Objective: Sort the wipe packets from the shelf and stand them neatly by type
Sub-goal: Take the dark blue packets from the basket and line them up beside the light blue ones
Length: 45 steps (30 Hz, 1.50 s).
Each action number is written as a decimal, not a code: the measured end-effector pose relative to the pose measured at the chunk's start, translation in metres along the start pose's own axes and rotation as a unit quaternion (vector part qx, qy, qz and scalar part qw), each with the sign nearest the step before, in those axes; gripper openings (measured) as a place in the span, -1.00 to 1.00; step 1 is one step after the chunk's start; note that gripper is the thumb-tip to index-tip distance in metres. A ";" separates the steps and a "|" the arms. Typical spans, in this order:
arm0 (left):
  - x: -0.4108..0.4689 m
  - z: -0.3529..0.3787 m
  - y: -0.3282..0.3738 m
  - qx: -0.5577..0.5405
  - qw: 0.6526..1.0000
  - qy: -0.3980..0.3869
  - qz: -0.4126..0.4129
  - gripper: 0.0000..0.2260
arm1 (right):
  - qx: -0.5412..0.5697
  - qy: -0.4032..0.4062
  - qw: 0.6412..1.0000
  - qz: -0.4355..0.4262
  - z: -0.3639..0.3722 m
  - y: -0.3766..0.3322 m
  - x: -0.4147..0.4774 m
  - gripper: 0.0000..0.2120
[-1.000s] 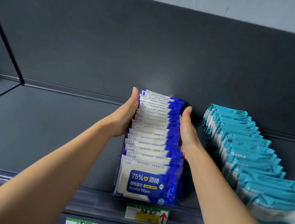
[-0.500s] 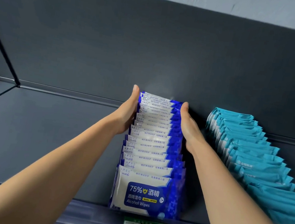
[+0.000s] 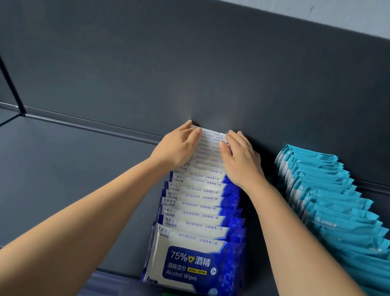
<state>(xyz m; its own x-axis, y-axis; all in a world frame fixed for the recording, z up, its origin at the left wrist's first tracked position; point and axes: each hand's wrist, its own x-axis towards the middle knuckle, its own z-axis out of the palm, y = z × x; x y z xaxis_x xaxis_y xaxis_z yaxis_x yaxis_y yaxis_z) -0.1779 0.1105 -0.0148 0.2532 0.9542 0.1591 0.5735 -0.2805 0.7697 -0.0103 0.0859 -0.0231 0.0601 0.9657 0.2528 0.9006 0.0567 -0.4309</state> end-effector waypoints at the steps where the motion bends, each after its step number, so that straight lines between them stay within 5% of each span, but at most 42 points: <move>1: 0.003 0.000 -0.002 0.051 0.999 -0.014 0.007 -0.59 | -0.018 -0.017 1.000 0.000 -0.003 0.000 0.002 -0.55; 5: 0.011 -0.004 -0.002 0.142 0.988 -0.059 -0.004 -0.61 | -0.031 -0.068 0.997 0.022 -0.011 -0.002 0.003 -0.54; 13: -0.042 -0.022 0.017 0.070 0.988 -0.126 0.055 -0.44 | 0.078 -0.073 0.994 -0.026 -0.028 -0.019 -0.053 -0.52; 17: -0.088 -0.041 0.020 0.101 0.959 -0.259 0.054 0.06 | 0.134 -0.130 0.982 -0.024 -0.036 -0.023 -0.101 -0.44; 20: -0.110 -0.040 0.011 0.270 0.903 -0.327 0.071 0.34 | 0.068 -0.190 0.979 -0.037 -0.046 -0.026 -0.124 -0.09; 22: -0.120 -0.030 0.007 0.344 0.879 -0.317 0.088 0.33 | 0.011 -0.242 0.968 -0.060 -0.051 -0.027 -0.133 0.10; 27: -0.131 -0.021 0.008 0.379 0.884 -0.253 0.104 0.27 | -0.144 -0.284 0.942 -0.105 -0.052 -0.025 -0.147 0.33; 39: -0.133 -0.012 0.009 0.408 0.895 -0.089 0.157 0.03 | -0.156 -0.105 0.974 -0.126 -0.036 -0.019 -0.137 0.17; 45: -0.137 -0.022 -0.018 0.115 0.982 -0.142 0.049 0.25 | -0.063 -0.155 0.983 -0.079 -0.035 -0.015 -0.143 0.20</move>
<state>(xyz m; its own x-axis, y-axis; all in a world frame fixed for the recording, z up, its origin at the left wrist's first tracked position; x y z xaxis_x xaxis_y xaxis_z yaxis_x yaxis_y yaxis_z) -0.2402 -0.0130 -0.0371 0.5044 0.8632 0.0206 0.6882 -0.4163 0.5942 -0.0172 -0.0618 -0.0224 -0.2015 0.9792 0.0225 0.9355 0.1992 -0.2918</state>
